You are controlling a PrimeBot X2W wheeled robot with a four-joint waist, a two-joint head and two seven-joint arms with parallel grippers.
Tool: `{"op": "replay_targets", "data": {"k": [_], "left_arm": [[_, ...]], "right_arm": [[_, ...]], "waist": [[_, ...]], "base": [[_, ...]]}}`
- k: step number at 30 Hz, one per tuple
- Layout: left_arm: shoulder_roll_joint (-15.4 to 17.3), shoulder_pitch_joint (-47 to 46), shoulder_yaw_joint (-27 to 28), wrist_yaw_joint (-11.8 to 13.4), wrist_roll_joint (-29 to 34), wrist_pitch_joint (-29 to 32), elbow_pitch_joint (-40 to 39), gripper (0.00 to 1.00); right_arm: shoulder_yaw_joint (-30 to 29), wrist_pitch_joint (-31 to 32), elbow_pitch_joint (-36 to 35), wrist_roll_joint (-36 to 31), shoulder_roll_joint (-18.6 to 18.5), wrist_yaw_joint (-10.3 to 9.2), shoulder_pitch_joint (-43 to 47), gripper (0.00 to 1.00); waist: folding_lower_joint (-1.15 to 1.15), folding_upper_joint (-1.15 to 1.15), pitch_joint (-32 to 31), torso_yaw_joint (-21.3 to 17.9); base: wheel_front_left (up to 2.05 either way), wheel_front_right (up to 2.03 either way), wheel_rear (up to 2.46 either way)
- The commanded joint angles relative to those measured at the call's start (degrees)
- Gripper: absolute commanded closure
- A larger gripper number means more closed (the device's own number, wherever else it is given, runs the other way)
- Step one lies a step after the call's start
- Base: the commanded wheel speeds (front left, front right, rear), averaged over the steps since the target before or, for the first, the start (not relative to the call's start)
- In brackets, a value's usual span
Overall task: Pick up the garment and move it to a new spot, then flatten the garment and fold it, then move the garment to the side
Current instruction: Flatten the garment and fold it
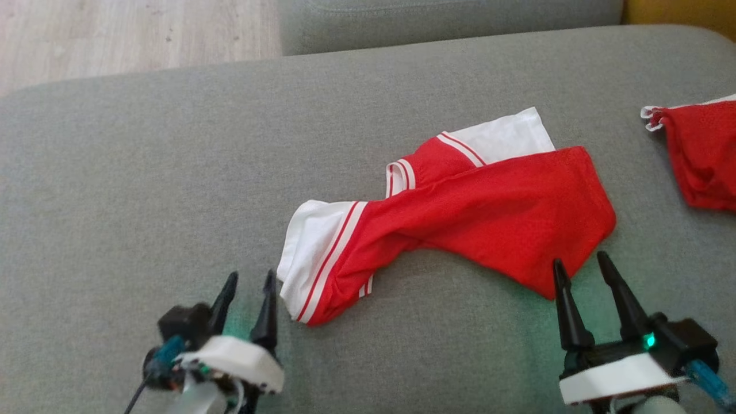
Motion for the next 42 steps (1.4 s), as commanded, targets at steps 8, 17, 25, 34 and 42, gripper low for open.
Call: {"op": "replay_targets", "data": {"k": [8,17,25,34,42], "left_arm": [[-4.54,-8.15,-2.06,-2.99,2.03,-0.01,9.77,0.0],[-6.52,-9.95,-1.17,-1.89,2.25,-0.78,16.23,0.53],[-8.02,-9.74,-0.62,-4.91,0.33,-0.78,18.37,1.0],[2.36,-14.09,2.22,-2.22,10.26,-1.29,7.5,1.0],[7.59,-19.48,1.23,-6.43,11.84,2.84,4.23,1.0]], "right_arm": [[1.51,-0.54,-1.62,-0.03,-1.35,-0.05,-3.05,0.0],[1.33,-0.54,-1.7,-0.15,-1.14,-0.05,-3.08,0.0],[1.16,-0.54,-1.65,-0.55,-1.04,-0.05,-2.79,0.0],[0.29,-0.54,-1.39,-0.16,-2.38,-0.05,-4.87,0.0],[-0.38,-0.54,-0.43,0.58,-5.36,-0.05,-10.49,0.0]], "waist": [[-0.01,0.0,1.25,-1.01],[-0.01,0.0,1.39,-1.37],[-0.01,0.0,0.68,-1.45],[-0.01,0.0,1.16,0.01],[-0.01,0.0,4.1,1.2]], "base": [[0.0,0.0,0.0],[0.0,0.0,0.0],[0.0,0.0,0.0],[0.0,0.0,0.0],[0.0,0.0,0.0]]}}
